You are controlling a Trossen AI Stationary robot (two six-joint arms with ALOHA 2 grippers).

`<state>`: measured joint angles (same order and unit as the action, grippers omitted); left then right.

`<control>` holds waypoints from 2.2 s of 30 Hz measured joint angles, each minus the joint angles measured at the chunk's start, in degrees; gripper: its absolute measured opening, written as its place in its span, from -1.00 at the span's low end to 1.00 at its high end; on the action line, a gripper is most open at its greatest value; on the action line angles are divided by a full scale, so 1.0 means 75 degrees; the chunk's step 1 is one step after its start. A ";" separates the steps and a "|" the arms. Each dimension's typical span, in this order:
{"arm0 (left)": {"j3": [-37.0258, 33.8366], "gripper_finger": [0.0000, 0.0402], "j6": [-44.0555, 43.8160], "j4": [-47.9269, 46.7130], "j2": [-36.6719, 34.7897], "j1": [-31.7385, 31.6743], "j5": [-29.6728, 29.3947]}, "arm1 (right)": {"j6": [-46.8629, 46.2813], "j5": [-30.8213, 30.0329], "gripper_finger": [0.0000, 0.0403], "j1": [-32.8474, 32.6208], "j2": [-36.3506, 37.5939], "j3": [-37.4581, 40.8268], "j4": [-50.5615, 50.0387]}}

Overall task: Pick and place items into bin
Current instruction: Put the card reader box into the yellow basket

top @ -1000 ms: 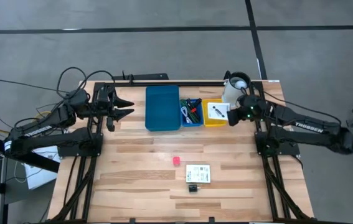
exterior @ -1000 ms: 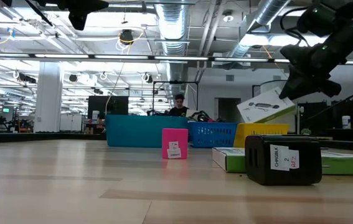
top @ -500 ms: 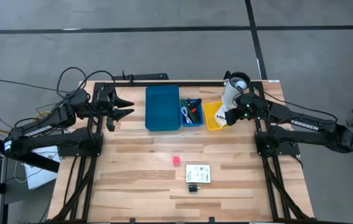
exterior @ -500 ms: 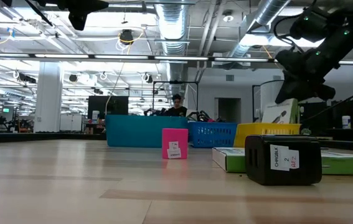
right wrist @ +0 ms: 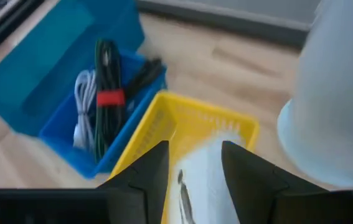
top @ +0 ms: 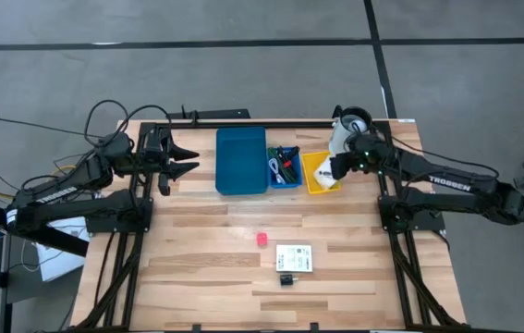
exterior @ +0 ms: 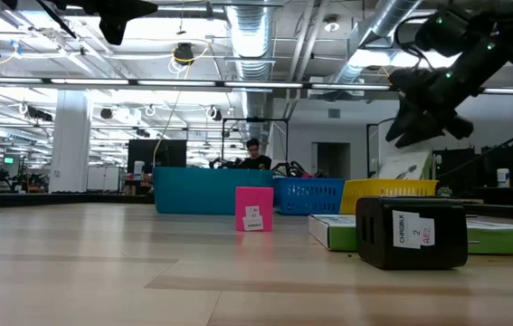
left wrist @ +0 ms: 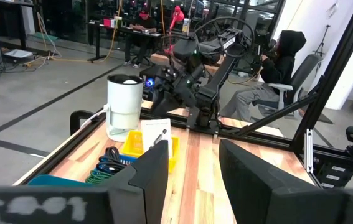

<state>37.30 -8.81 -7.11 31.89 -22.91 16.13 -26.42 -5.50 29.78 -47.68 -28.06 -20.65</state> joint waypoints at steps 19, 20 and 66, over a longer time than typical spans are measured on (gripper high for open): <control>0.0000 -0.35 0.0071 -0.0184 0.0001 0.0002 -0.0001 | 0.0391 0.0594 0.07 -0.0482 0.0000 -0.0964 -0.0103; 0.0000 -0.35 0.0112 -0.0184 -0.0001 -0.0001 -0.0001 | 0.0391 0.0811 0.07 -0.0633 0.0000 -0.0964 -0.0175; 0.0005 -0.35 0.1574 0.1145 0.4334 0.3075 -0.0115 | -0.4032 -0.5455 0.00 -0.9680 -0.3613 -0.0964 -0.0722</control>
<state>37.34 3.00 1.47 64.40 0.15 15.26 -56.66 -46.41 -42.82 -74.78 -35.29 -26.06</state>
